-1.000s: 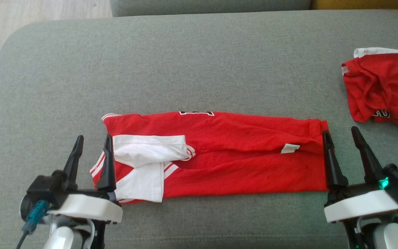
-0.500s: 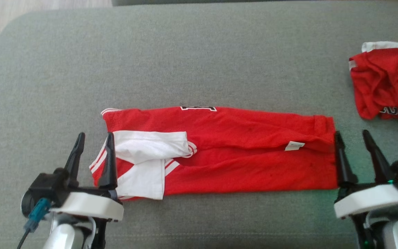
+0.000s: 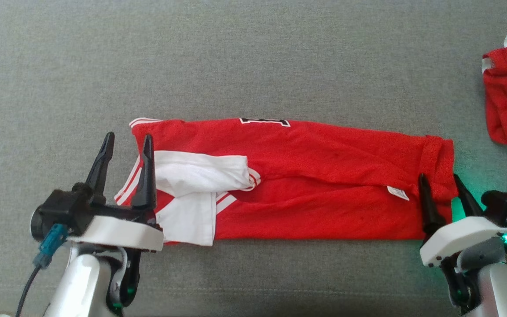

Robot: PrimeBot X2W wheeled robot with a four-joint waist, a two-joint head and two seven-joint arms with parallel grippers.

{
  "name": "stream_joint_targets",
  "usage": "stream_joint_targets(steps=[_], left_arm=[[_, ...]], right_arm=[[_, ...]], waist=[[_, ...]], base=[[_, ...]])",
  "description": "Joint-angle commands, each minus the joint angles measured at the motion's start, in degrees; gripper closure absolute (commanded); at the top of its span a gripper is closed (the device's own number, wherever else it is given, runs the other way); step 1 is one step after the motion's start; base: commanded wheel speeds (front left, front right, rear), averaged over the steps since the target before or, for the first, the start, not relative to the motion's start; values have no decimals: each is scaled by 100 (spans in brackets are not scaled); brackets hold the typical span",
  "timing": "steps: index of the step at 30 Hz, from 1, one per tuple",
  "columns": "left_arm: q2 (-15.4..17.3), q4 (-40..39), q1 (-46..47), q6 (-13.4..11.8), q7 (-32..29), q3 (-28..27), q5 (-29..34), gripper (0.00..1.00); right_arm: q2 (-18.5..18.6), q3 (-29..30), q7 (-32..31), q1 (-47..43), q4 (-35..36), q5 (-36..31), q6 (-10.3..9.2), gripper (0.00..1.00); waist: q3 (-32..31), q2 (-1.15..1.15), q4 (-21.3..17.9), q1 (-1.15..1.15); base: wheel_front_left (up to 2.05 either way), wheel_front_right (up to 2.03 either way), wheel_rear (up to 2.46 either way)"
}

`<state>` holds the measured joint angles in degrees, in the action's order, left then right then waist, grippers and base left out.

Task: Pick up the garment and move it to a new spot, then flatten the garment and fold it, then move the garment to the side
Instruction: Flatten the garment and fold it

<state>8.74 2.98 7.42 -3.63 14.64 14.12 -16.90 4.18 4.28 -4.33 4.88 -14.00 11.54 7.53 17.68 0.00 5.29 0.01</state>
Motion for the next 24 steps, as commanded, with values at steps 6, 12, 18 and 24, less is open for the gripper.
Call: stream_joint_targets(steps=[6,12,18,24], left_arm=[[-15,-129,213,82,36,-302,104,0],[-82,-83,226,154,36,-362,174,0],[-135,-48,231,224,36,-413,227,0],[-178,-42,225,276,36,-472,266,0]], right_arm=[[-92,-252,-416,-415,315,129,-4,0],[-125,-335,-679,-562,334,328,-4,0],[-128,-467,-1099,-478,51,768,-4,100],[-129,-494,-1269,-366,27,975,-4,100]], waist=[[50,0,-26,-1],[57,0,-66,-1],[37,0,-84,-1],[32,0,-99,-1]], base=[[0,0,0],[0,0,0],[0,0,0],[0,0,0]])
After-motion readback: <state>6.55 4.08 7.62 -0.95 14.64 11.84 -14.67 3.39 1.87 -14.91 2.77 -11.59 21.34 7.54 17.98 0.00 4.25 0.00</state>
